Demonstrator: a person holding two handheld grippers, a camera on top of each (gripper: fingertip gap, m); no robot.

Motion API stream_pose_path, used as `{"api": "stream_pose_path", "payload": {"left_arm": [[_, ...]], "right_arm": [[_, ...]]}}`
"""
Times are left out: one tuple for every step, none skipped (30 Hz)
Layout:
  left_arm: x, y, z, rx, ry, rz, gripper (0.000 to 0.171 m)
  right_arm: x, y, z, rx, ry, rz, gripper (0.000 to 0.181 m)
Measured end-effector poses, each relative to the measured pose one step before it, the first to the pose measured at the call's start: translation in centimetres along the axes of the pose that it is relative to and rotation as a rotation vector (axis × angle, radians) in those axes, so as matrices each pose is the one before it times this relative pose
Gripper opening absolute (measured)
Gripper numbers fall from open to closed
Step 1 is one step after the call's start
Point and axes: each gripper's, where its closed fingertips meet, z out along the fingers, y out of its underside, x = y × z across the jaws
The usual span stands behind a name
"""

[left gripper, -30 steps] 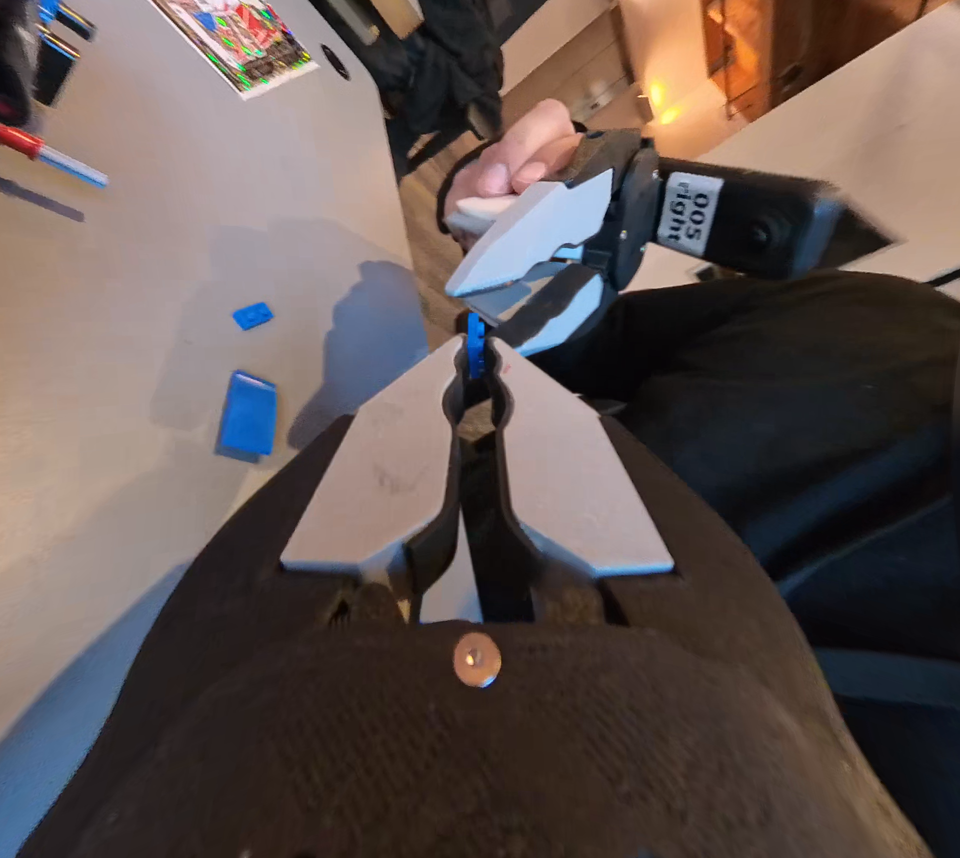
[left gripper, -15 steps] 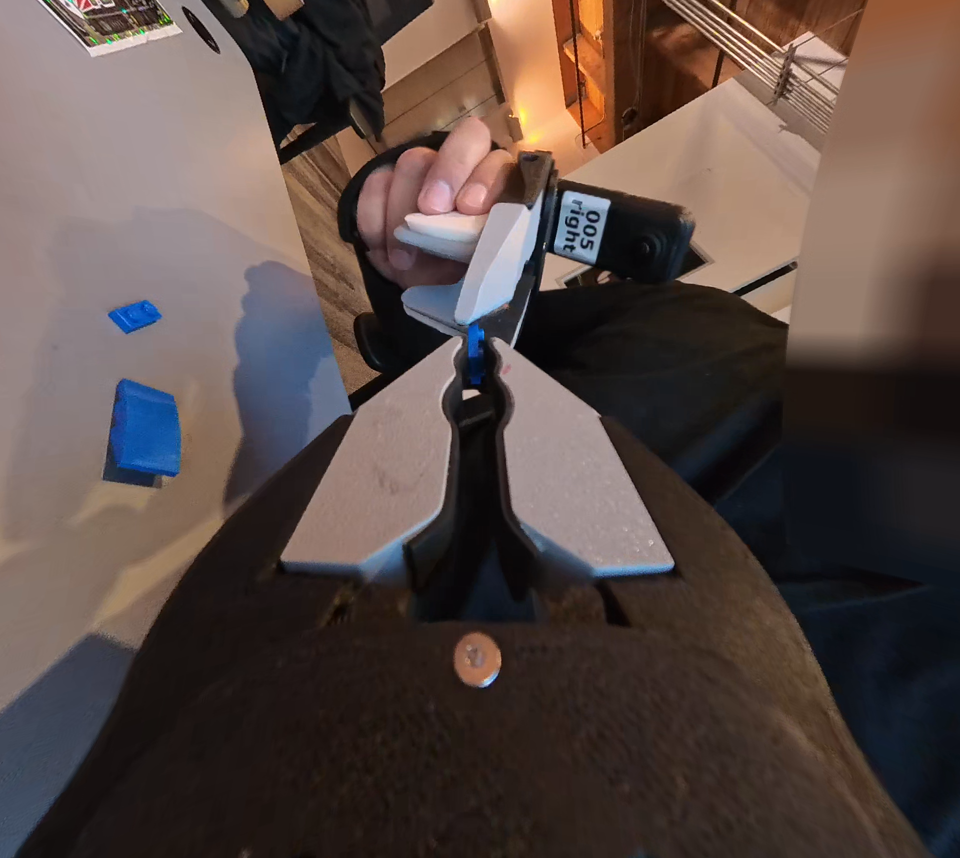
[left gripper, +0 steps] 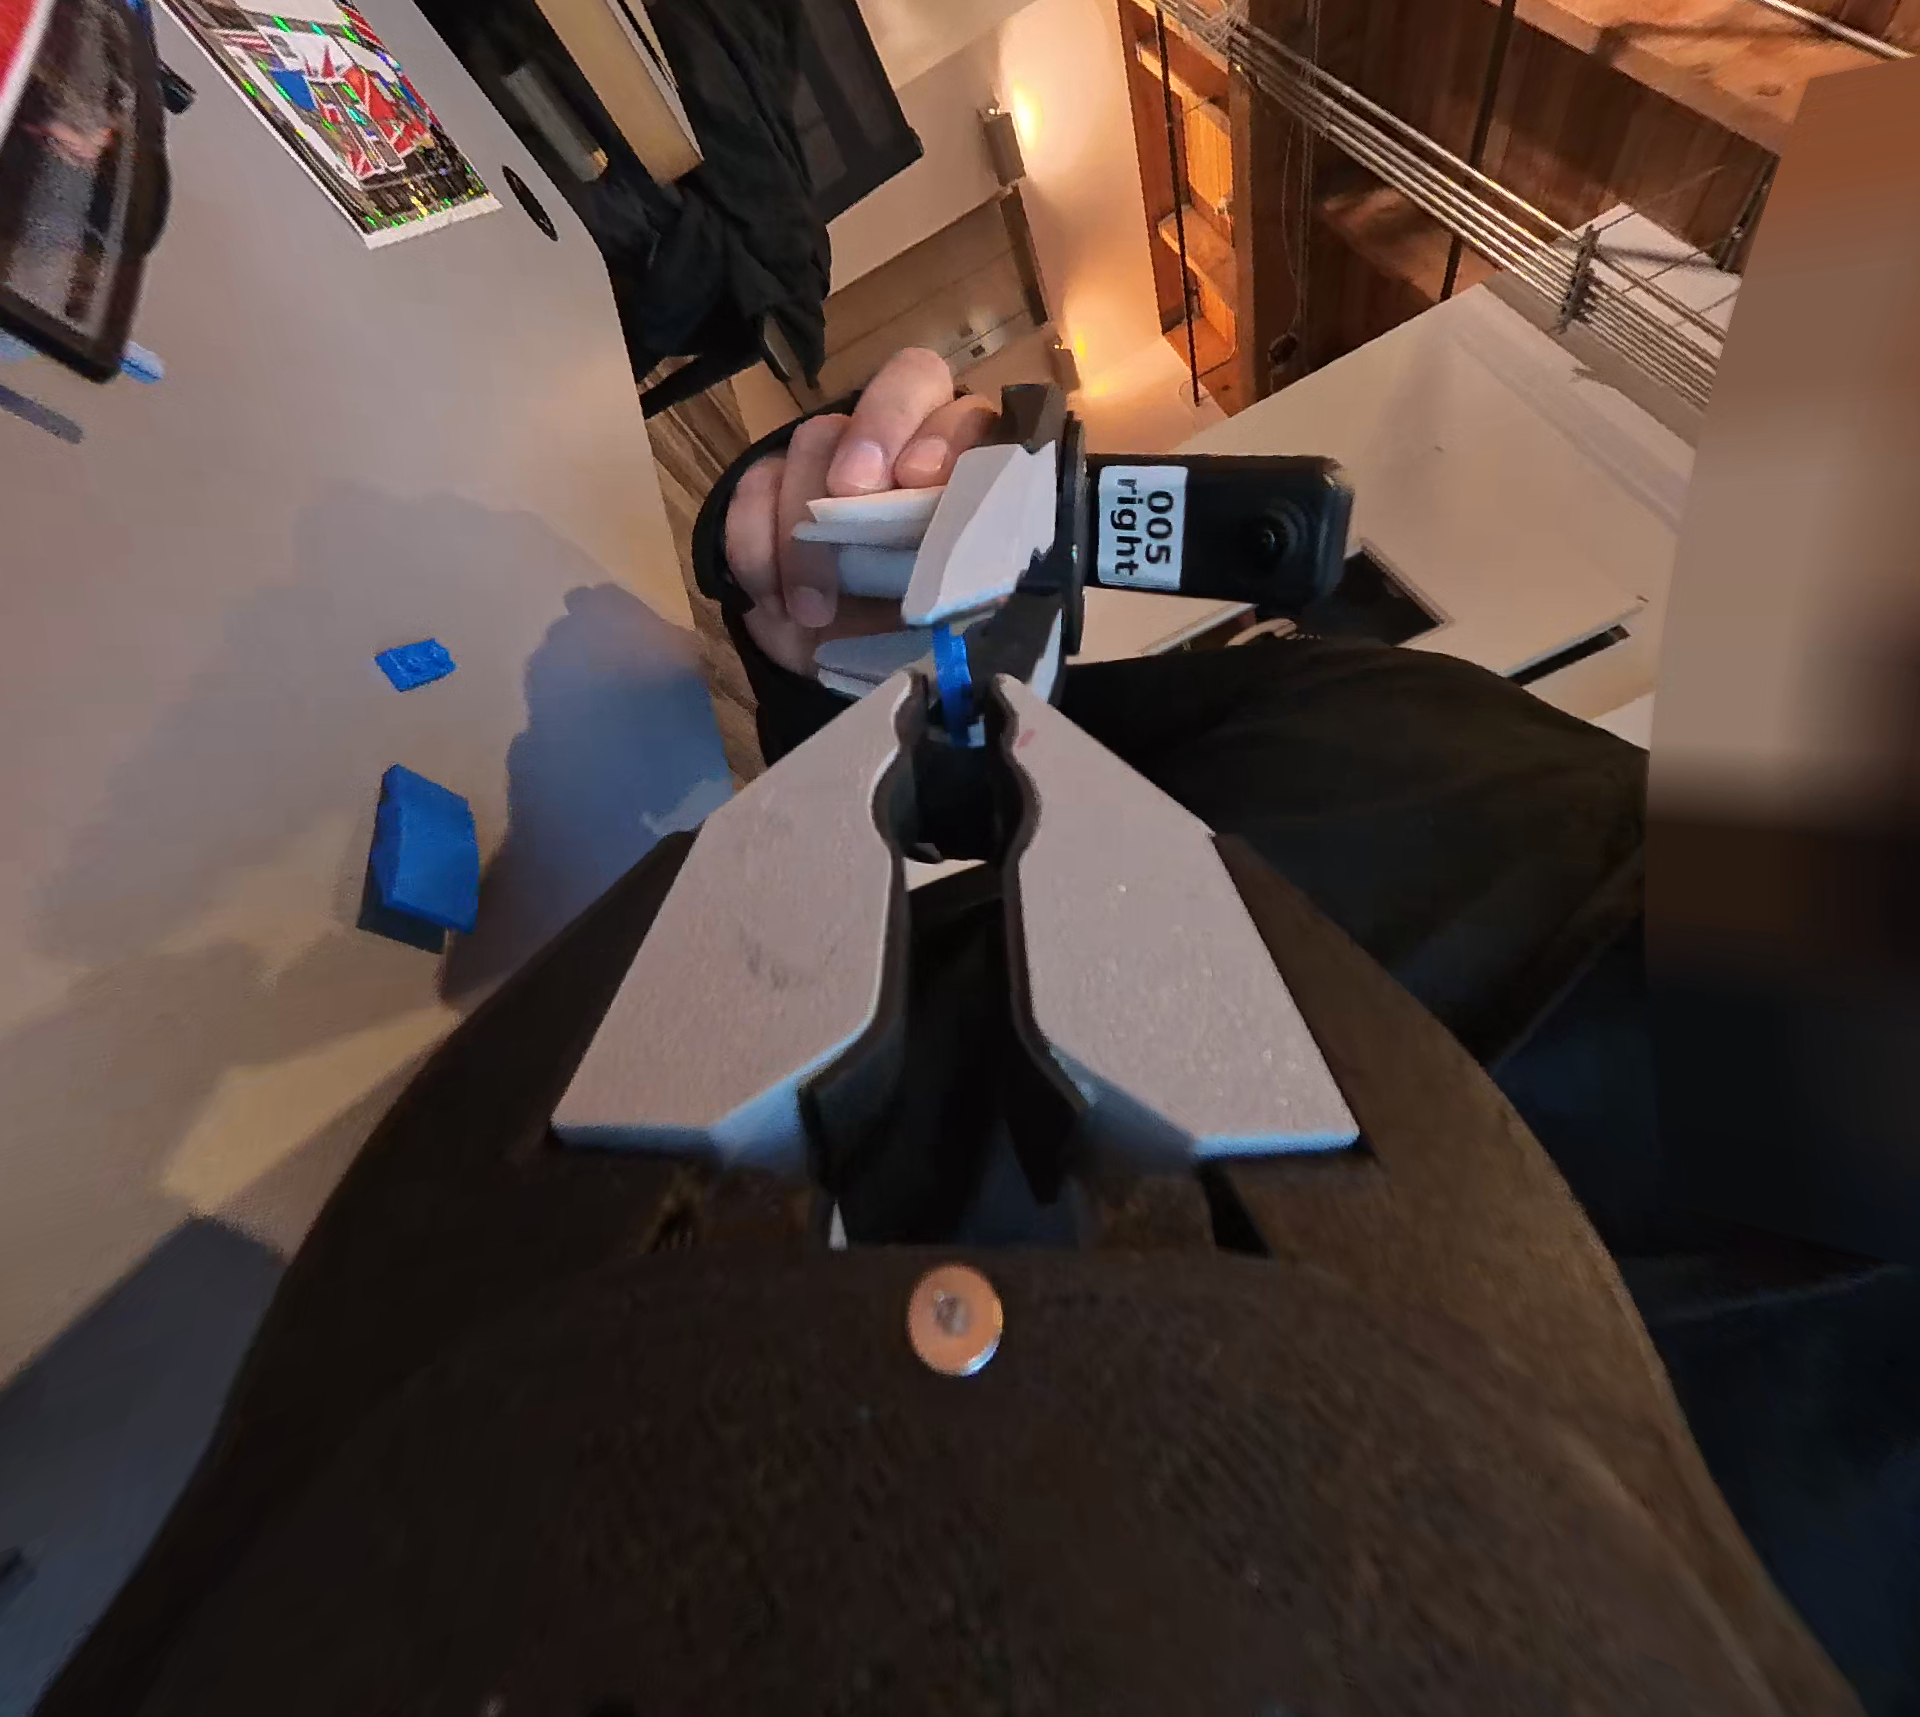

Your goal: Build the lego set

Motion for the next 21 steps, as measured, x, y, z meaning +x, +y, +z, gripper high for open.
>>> {"api": "stream_pose_path", "payload": {"left_arm": [[-0.01,0.001,0.002,-0.00297,-0.0014,0.0049,0.01],[0.054,-0.001,-0.011,-0.00379,-0.001,0.0054,0.013],[-0.024,-0.022,0.001,-0.00167,-0.0057,0.0046,0.016],[-0.122,-0.007,0.009,-0.00177,-0.0107,0.0062,0.019],[-0.161,0.028,0.01,-0.00367,-0.0116,0.0055,0.021],[-0.141,0.04,0.024,-0.00389,-0.0093,0.0029,0.024],[-0.109,0.024,0.007,-0.00221,-0.0061,-0.0006,0.027],[-0.061,0.041,0.016,-0.00345,-0.0029,-0.003,0.03],[0.007,0.032,0.003,-0.0039,-0.0005,0.0007,0.032],[0.045,0.004,-0.001,-0.00215,-0.0014,0.0033,0.034],[0.068,-0.034,-0.002,-0.00082,-0.0031,0.0066,0.035],[0.011,-0.039,-0.021,-0.0009,-0.0076,0.0088,0.036],[-0.062,-0.023,-0.03,-0.00261,-0.0118,0.0086,0.036],[-0.109,-0.01,-0.043,-0.0035,-0.0138,0.0081,0.038],[-0.097,0.015,-0.076,-0.00374,-0.0116,0.0079,0.038],[-0.115,0.025,-0.098,-0.00433,-0.011,0.0068,0.039],[-0.124,0.033,-0.12,-0.00535,-0.0089,0.0032,0.039],[-0.134,0.005,-0.155,-0.00433,-0.0081,0.0017,0.04],[-0.11,-0.072,-0.193,0.00157,-0.0075,0.0029,0.04],[-0.106,-0.145,-0.235,0.0051,-0.0082,0.0038,0.04],[-0.131,-0.164,-0.246,0.00557,-0.0129,0.0066,0.04]], "right_arm": [[0.087,0.068,0.012,0.001,-0.0049,0.0126,0.014],[0.049,0.041,-0.029,0.0023,-0.0036,0.0114,0.014],[0.073,0.001,-0.073,0.0048,-0.0004,0.008,0.014],[0.073,-0.02,-0.084,0.0043,-0.0003,0.0065,0.014],[0.094,-0.001,-0.088,0.0026,0.0014,0.0064,0.014],[0.082,-0.032,-0.092,0.0038,0.0011,0.0055,0.013],[0.078,-0.04,-0.07,0.0039,0.0009,0.0059,0.013],[0.07,-0.043,-0.076,0.0025,0.0006,0.0069,0.014],[0.078,-0.073,-0.062,0.0037,0.0019,0.0048,0.013],[0.057,-0.094,-0.07,0.0038,0.0015,0.0033,0.013],[0.054,-0.04,-0.052,0.0011,0.001,0.0039,0.013],[0.064,-0.024,-0.035,0.0006,0.0012,0.0041,0.013],[0.054,-0.002,-0.045,0.0009,0.0005,0.0044,0.013],[0.078,0.034,-0.07,-0.0002,0.0014,0.0054,0.013],[0.121,0.1,-0.097,-0.0022,0.0028,0.0072,0.013],[0.168,0.091,-0.175,-0.0005,0.0045,0.0101,0.013],[0.214,0.074,-0.244,0.0024,0.0059,0.0124,0.013],[0.308,0.151,-0.297,-0.0014,0.0089,0.0139,0.013],[0.384,0.315,-0.328,-0.0096,0.0115,0.0153,0.013],[0.477,0.479,-0.367,-0.0161,0.014,0.018,0.014],[0.543,0.645,-0.383,-0.0218,0.0132,0.0221,0.014]]}}
